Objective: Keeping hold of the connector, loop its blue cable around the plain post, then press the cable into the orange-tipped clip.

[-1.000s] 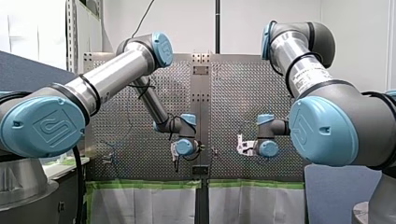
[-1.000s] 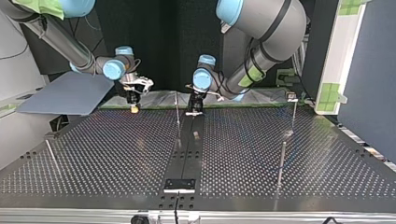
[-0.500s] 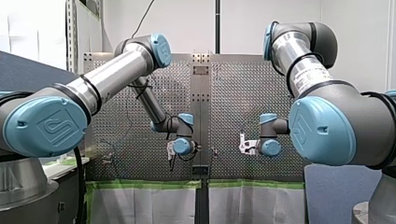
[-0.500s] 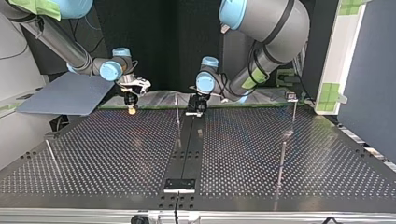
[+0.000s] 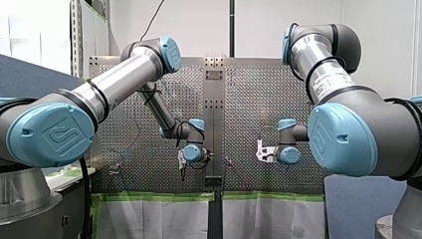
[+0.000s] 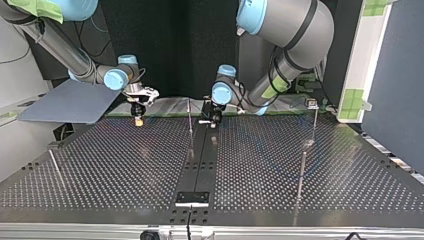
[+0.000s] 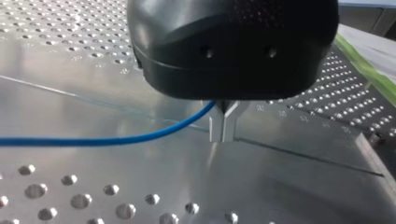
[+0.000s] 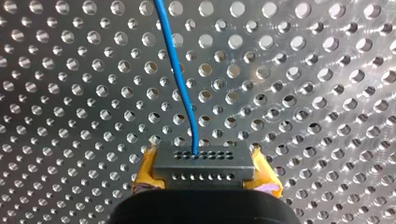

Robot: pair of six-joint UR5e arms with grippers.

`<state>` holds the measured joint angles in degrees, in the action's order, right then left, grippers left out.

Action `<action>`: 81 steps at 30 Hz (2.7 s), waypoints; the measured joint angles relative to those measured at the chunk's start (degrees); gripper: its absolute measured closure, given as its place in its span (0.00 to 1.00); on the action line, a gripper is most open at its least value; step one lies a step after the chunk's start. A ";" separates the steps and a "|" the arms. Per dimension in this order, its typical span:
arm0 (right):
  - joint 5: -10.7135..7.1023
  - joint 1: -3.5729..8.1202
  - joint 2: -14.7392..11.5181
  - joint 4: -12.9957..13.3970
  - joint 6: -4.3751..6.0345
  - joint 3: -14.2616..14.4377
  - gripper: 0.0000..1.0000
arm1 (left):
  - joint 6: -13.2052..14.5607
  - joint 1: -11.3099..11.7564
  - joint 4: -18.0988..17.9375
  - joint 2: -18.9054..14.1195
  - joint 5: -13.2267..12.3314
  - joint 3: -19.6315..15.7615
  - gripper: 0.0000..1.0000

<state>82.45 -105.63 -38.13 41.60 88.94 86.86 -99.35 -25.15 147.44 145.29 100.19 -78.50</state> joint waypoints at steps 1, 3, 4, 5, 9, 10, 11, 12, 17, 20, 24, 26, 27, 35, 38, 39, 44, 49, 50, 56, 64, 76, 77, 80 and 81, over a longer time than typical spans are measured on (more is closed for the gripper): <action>0.00 0.06 0.00 0.01 0.01 -0.06 1.00 | -0.04 0.07 0.00 0.00 -0.02 0.01 1.00; -0.01 0.13 0.01 0.01 0.02 -0.14 1.00 | -0.10 0.19 0.00 -0.01 -0.08 0.02 1.00; 0.00 0.15 0.01 -0.02 0.02 -0.17 1.00 | -0.10 0.22 0.02 -0.02 -0.08 0.02 1.00; 0.00 0.15 0.01 -0.04 0.02 -0.19 1.00 | -0.06 0.23 0.06 -0.02 -0.08 0.02 1.00; -0.01 0.14 0.02 -0.10 0.02 -0.22 1.00 | 1.07 -0.02 0.76 -0.07 0.22 -0.06 0.79; -0.03 0.13 0.03 -0.11 0.02 -0.22 1.00 | 1.45 -0.11 1.08 -0.09 0.48 -0.06 0.79; -0.05 0.13 0.04 -0.11 0.02 -0.22 1.00 | 1.87 -0.18 1.47 -0.11 0.81 -0.06 0.79; -0.05 0.13 0.06 -0.12 0.02 -0.23 1.00 | 2.51 -0.25 2.08 -0.13 1.31 -0.05 0.79; -0.10 0.04 0.10 -0.20 0.02 -0.23 1.00 | 4.73 -0.41 4.53 -0.12 2.29 -0.09 0.18; -0.14 -0.01 0.10 -0.40 0.02 -0.23 1.00 | 6.21 -0.42 6.15 -0.14 1.41 -0.11 0.00; -0.16 -0.02 0.11 -0.72 0.02 -0.23 1.00 | 8.59 -0.85 8.63 -0.14 -0.27 -0.18 0.00; -0.17 -0.04 0.12 -0.82 0.02 -0.23 1.00 | 9.61 -1.32 9.68 -0.15 -0.88 -0.29 0.00; -0.17 -0.05 0.15 -0.87 0.02 -0.23 1.00 | 10.17 -1.78 10.37 -0.19 -1.39 -0.50 0.00; -0.16 -0.17 0.19 -1.46 -0.13 -0.23 1.00 | 11.56 -3.76 10.28 -2.49 -5.53 -3.99 0.00; -0.22 -0.32 0.19 -1.55 -0.14 -0.23 1.00 | 11.52 -3.89 8.80 -4.04 -7.03 -5.60 0.00; -0.28 -0.36 0.19 -1.62 -0.15 -0.23 1.00 | 11.45 -3.92 8.14 -4.74 -7.34 -6.31 0.00; -0.60 -0.51 0.20 -2.53 -0.27 -0.23 1.00 | 9.93 -4.01 5.42 -7.45 -8.25 -9.03 0.00; -0.65 -0.83 0.20 -3.60 -0.57 -0.24 1.00 | 9.46 -4.63 2.64 -10.25 -10.34 -11.85 0.00; -0.64 -0.92 0.21 -3.86 -0.72 -0.23 1.00 | 9.56 -4.81 2.19 -10.69 -10.45 -12.29 0.00; -0.62 -1.62 0.25 -4.77 -1.41 -0.23 1.00 | 9.57 -5.70 -0.85 -13.73 -9.94 -15.33 0.00; -0.71 -2.96 0.28 -5.82 -2.72 -0.19 1.00 | 9.29 -6.86 -5.11 -18.00 -8.86 -19.59 0.00; -1.25 -4.34 0.37 -7.07 -3.72 1.10 1.00 | 5.03 -7.07 -7.63 -20.78 -2.97 -25.91 0.00; -1.22 -4.35 0.37 -7.11 -3.68 1.18 1.00 | 4.61 -7.11 -7.51 -20.78 -2.54 -26.34 0.00; -0.96 -4.32 0.37 -7.51 -3.78 1.30 1.00 | 3.29 -7.13 -7.00 -20.79 -1.23 -27.65 0.00; -0.81 -4.33 0.37 -7.77 -3.88 1.32 1.00 | 2.77 -7.11 -6.77 -20.79 -0.66 -28.22 0.00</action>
<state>81.64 -109.97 -37.76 33.83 85.06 88.18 -96.58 -32.26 140.67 124.50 99.53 -106.72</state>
